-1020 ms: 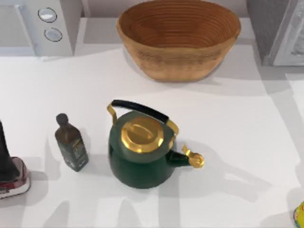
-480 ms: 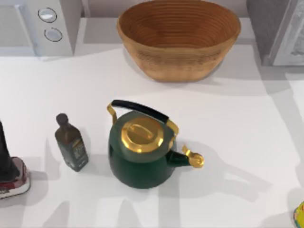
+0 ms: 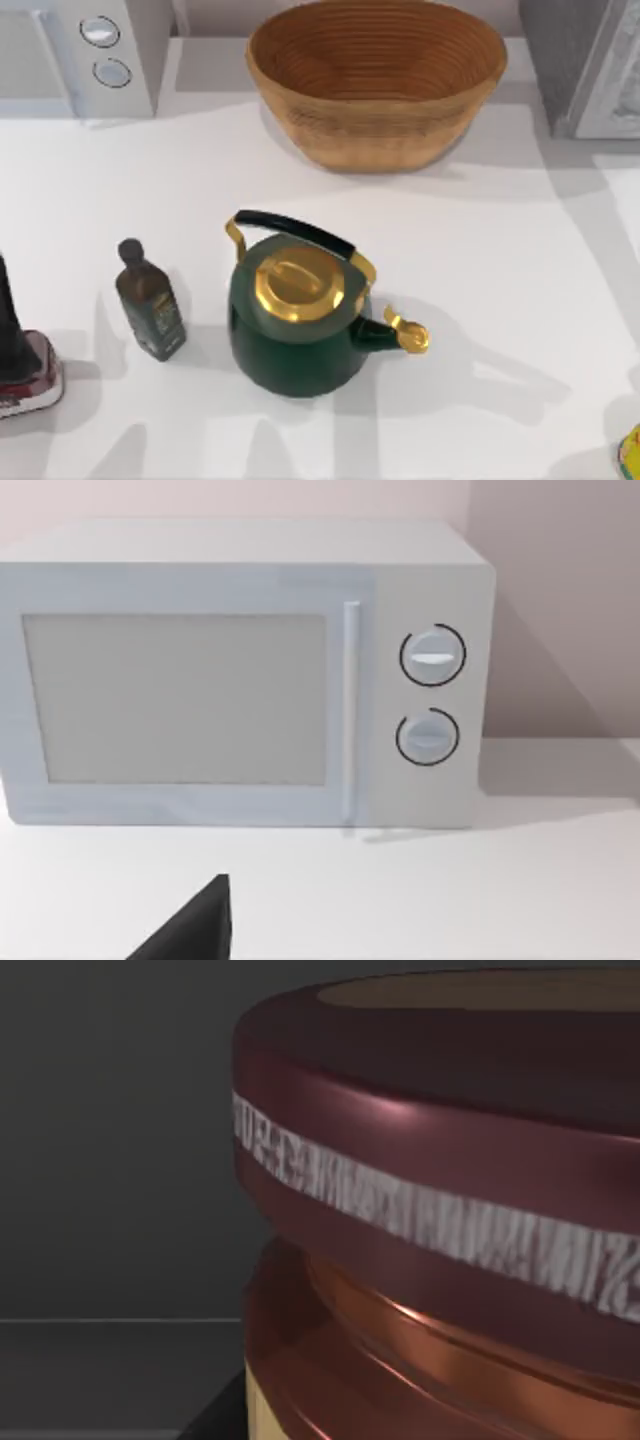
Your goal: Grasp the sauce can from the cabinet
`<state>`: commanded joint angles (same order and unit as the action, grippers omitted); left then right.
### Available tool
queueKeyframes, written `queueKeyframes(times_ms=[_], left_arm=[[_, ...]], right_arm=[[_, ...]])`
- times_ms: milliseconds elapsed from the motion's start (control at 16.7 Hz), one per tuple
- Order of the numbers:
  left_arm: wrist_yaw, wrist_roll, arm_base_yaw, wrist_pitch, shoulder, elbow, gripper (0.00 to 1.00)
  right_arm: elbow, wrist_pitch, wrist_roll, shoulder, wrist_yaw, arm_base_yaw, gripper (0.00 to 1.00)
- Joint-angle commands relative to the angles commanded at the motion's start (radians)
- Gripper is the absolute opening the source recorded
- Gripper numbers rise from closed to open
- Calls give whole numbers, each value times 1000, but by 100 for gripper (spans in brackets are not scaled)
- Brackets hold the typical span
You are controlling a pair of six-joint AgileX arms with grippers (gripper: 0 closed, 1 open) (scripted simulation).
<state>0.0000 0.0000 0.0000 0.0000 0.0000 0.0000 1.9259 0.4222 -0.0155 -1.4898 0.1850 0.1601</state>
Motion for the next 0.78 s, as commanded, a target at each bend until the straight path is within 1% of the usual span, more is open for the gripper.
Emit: queueKeyframes(times_ms=[420,540,780], left_arm=[[0,0,0,0,0,0,100],[0,0,0,0,0,0,100],[0,0,0,0,0,0,100]], right_arm=[[79,347,1,251,140,145,0],[87,387,1,290,160,167,0],[86,388,-1,293,161,165,0]])
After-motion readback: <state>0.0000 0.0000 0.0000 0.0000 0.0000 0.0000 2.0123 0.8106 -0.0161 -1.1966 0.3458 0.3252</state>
